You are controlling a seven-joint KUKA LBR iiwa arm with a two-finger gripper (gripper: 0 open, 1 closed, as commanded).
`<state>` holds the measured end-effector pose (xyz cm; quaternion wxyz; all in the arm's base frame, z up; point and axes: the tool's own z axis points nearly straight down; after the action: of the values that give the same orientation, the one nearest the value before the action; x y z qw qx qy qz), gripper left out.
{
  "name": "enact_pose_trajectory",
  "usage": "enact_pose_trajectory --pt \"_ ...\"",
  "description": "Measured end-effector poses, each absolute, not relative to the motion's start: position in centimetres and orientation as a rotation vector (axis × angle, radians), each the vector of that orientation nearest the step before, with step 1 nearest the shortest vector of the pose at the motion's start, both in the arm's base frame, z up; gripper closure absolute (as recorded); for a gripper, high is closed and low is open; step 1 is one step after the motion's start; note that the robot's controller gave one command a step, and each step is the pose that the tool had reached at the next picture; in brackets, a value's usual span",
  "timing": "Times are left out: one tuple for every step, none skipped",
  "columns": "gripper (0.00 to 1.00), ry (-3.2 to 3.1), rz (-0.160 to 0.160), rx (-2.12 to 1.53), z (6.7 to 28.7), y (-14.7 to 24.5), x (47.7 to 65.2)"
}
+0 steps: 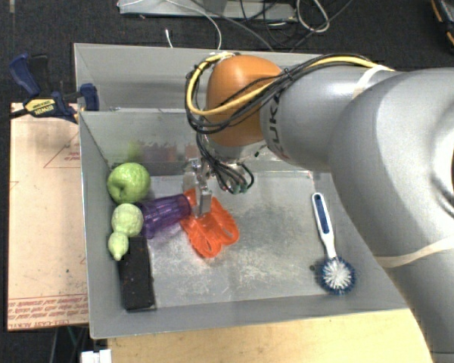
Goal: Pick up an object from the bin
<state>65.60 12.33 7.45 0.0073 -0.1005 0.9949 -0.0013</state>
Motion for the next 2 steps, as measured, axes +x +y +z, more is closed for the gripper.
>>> enact_pose_trajectory --pt "1.0 3.114 -0.005 -0.315 10.7 12.3 65.5" --pt "1.0 3.117 -0.004 -0.316 15.2 12.4 65.4"
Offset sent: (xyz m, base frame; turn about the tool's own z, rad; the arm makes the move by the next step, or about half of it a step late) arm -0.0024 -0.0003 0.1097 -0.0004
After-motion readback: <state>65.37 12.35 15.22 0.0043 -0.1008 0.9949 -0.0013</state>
